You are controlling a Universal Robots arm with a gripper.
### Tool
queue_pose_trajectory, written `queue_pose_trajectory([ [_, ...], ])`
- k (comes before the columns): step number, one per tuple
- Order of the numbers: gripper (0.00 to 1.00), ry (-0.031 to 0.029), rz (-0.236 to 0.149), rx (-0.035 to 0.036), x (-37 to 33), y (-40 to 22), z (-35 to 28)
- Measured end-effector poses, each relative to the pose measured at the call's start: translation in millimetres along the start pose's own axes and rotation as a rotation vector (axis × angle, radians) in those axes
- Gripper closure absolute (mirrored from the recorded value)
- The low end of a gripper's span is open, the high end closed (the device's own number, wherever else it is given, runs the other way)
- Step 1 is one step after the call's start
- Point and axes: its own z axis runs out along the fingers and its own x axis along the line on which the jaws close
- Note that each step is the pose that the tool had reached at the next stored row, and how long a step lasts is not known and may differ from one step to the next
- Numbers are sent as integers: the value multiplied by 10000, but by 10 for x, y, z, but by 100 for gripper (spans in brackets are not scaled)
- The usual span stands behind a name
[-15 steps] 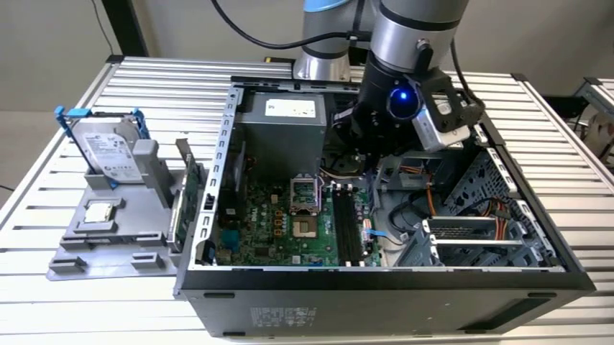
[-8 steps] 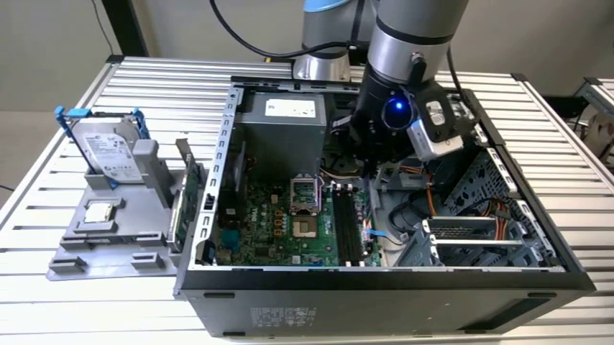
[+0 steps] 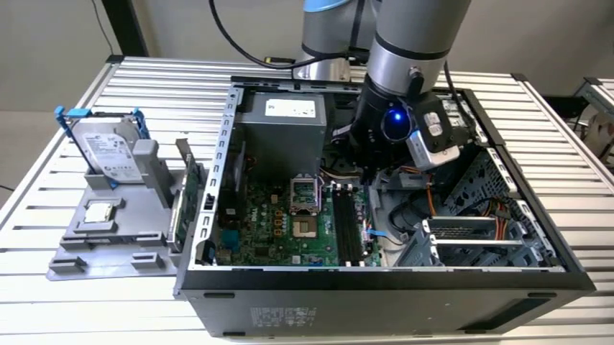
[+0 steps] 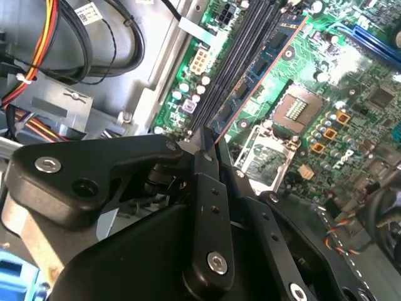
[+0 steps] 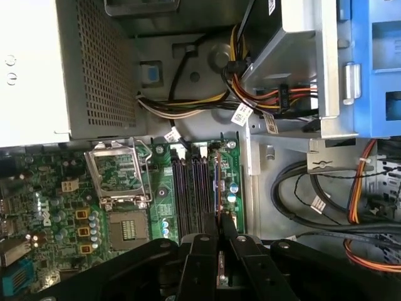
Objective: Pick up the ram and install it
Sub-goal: 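Insert the ram into the slot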
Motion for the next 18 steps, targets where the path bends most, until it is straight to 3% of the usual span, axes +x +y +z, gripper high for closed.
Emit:
queue_pose_trajectory([
  [5,100,-1,-30,-2,-1,-2,18],
  [18,100,-33,-301,-8,2,-4,252],
])
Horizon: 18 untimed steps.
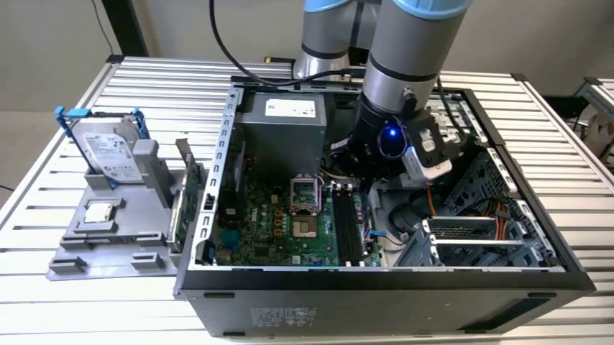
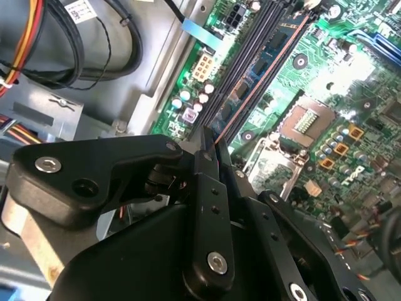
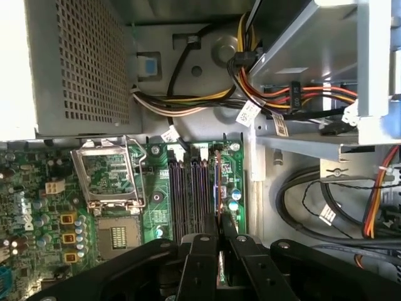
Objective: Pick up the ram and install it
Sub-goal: 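Insert the ram into the slot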
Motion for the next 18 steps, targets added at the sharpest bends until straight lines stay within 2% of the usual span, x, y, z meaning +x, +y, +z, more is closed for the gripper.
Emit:
queue_pose_trajectory([
  [4,100,-15,-17,-2,1,-8,62],
  [12,100,-18,-37,-7,-4,-90,97],
  [18,100,-18,-54,-8,12,-111,145],
])
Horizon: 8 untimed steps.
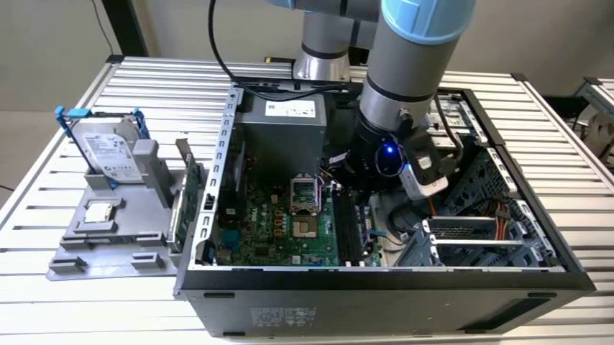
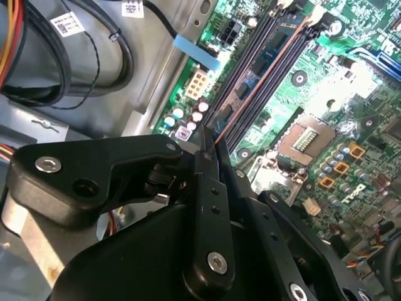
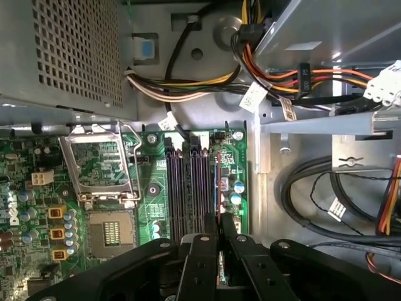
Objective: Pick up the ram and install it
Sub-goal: 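Insert the ram into the slot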
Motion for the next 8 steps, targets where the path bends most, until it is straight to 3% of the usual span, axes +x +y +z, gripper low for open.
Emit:
queue_pose_trajectory([
  [8,100,-2,-152,-2,43,-21,62],
])
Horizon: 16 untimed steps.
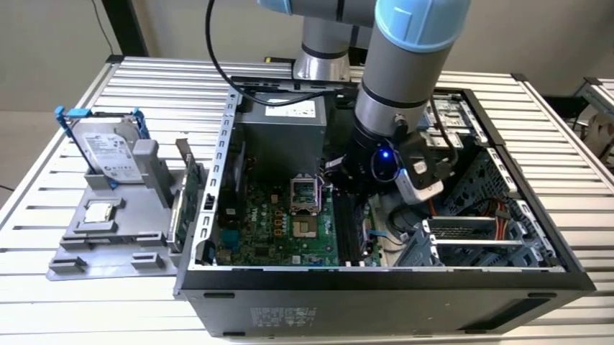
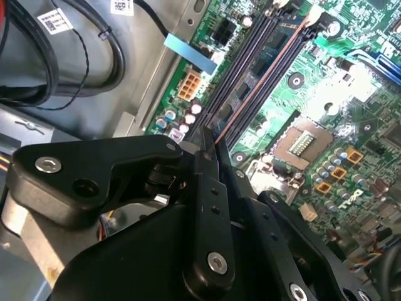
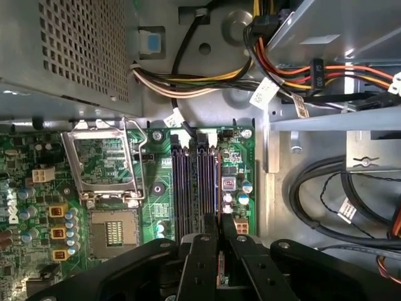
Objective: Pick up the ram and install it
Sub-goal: 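Insert the ram into the slot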
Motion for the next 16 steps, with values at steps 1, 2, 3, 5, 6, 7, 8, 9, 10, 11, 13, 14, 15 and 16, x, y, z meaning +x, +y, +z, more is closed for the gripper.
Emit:
queue_pose_trajectory([
  [1,100,0,-31,-2,0,0,11],
  [2,100,0,-58,-2,0,0,25],
  [3,100,1,-87,-1,0,-1,40],
  [5,100,1,-123,-3,1,-2,66],
  [6,100,1,-131,-3,1,-2,75],
  [7,100,1,-138,-3,1,-2,83],
  [8,100,2,-144,-2,1,-3,87],
  [9,100,2,-150,-1,1,-3,90],
  [10,100,1,-152,-4,1,-2,96],
  [11,100,1,-152,-3,1,-2,100],
  [13,100,2,-153,0,1,-3,101],
  [14,100,1,-153,-3,1,-2,105],
  [15,100,0,-153,-7,1,-2,110],
  [16,100,1,-152,-3,1,-2,111],
])
